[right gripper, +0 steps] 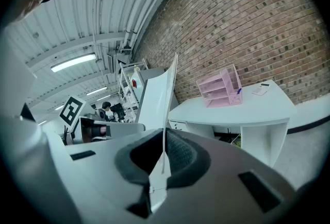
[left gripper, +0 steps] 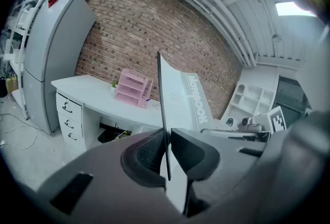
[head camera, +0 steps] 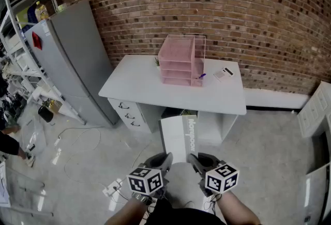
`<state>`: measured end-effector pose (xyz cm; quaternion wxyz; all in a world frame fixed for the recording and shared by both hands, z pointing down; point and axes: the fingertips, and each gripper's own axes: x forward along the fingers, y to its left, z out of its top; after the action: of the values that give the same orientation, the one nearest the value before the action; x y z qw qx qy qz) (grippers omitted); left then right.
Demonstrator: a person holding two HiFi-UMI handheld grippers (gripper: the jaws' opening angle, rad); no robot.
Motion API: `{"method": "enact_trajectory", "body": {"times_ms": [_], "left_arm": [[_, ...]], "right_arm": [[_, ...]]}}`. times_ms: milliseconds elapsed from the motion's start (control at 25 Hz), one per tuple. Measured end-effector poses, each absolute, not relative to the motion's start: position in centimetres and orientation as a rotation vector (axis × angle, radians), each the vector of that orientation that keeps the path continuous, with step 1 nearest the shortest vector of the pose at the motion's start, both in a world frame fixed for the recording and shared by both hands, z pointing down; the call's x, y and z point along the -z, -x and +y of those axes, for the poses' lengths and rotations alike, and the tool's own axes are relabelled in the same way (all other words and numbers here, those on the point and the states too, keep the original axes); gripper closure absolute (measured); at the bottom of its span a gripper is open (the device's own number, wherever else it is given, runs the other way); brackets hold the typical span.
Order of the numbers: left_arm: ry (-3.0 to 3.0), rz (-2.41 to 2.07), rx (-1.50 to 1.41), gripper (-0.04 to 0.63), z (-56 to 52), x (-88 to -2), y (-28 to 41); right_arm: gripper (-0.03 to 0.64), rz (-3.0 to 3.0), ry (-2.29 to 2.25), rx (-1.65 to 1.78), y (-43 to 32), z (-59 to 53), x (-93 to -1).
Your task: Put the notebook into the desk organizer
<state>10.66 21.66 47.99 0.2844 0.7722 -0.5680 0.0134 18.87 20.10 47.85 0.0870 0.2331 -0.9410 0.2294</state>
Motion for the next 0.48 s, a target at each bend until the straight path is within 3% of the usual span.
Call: {"method": "enact_trajectory", "body": {"times_ms": [480], "left_arm": [[-2.038,-1.533,-0.012,0.560,21.2,-48.4,-9.1]], "right_arm": [[0.598,-2.825,-0.647,-0.674,-17.3,19.9,-48.0]]}}
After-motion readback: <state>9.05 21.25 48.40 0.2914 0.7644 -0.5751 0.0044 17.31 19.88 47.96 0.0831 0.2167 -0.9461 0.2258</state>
